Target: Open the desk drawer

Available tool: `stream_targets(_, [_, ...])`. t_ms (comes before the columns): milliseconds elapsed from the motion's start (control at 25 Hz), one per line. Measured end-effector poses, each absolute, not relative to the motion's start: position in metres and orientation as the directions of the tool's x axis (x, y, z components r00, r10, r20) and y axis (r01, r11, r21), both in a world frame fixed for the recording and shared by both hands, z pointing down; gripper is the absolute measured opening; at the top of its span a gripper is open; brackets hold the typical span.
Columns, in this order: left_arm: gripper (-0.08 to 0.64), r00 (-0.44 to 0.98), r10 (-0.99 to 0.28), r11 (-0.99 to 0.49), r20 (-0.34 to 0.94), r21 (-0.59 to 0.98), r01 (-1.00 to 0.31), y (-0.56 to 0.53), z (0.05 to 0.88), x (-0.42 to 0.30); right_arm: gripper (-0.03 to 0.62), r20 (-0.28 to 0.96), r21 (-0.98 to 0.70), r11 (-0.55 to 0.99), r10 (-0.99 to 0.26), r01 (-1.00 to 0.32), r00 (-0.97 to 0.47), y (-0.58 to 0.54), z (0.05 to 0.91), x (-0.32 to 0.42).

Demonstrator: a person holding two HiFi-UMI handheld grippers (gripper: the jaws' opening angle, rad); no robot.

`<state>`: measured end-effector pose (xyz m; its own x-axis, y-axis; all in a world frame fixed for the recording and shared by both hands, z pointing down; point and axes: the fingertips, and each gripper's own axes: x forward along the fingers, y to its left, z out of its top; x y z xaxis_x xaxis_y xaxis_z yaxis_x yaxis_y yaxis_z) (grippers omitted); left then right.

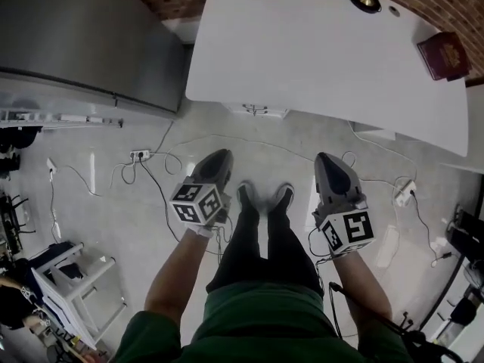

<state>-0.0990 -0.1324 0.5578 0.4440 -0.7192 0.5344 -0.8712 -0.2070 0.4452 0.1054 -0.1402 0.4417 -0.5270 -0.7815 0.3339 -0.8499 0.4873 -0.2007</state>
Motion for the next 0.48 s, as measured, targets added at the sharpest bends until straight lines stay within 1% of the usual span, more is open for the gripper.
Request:
stream_targets(200, [0.041,0.505,-0.717,-0.23,0.48,0.521,-0.822,-0.153,0.588,-0.089,0.002,0.337,-0.227,0.465,-0.787,-0.856,-0.517,-0.142,0.467,0.103])
stream_targets(480, [0.041,0.48,-0.729,-0.166,0.487,0.555,-0.815,-0.192,0.646,-0.098,0.002,0.342,-0.258,0.433,-0.796,-0.864,-0.5,-0.149,0.504,0.097])
